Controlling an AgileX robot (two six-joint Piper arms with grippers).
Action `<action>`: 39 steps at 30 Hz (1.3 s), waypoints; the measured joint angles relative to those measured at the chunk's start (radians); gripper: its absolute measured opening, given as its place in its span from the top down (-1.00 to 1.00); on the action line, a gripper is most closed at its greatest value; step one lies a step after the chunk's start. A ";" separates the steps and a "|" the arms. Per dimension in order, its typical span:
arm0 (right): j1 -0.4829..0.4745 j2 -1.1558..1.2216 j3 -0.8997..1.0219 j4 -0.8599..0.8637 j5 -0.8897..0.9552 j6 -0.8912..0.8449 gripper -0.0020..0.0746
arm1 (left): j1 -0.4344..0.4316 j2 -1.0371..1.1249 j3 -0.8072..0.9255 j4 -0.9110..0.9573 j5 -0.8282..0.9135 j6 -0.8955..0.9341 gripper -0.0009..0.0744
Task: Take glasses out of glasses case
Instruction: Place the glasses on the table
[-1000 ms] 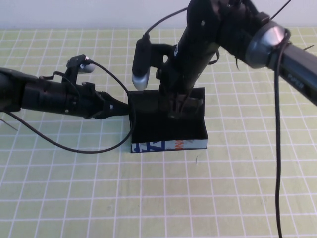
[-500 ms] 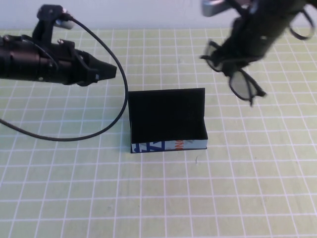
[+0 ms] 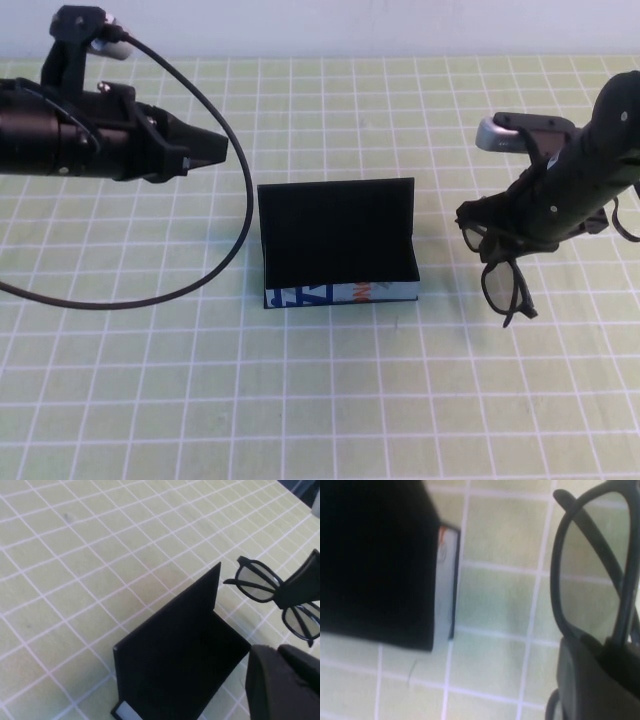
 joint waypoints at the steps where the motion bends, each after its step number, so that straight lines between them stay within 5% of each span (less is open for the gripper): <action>1: 0.000 0.000 0.006 0.002 -0.015 0.014 0.81 | 0.000 0.000 0.000 0.000 0.006 -0.001 0.99; 11: 0.000 0.080 0.008 0.006 -0.049 0.044 0.77 | 0.000 -0.002 0.002 0.000 0.059 -0.012 0.99; 20: 0.000 0.091 -0.014 -0.014 -0.020 0.049 0.23 | 0.000 -0.037 0.002 0.011 0.075 -0.012 0.99; 26: 0.000 0.059 -0.074 -0.124 0.095 0.124 0.15 | 0.000 -0.092 0.002 0.071 0.040 -0.030 0.99; 30: 0.000 -0.023 -0.076 -0.161 0.189 0.141 0.21 | 0.000 -0.135 0.002 0.077 -0.033 -0.035 0.99; 39: 0.000 -0.390 0.107 -0.132 0.290 0.143 0.79 | 0.000 -0.363 0.097 0.046 -0.198 -0.033 0.99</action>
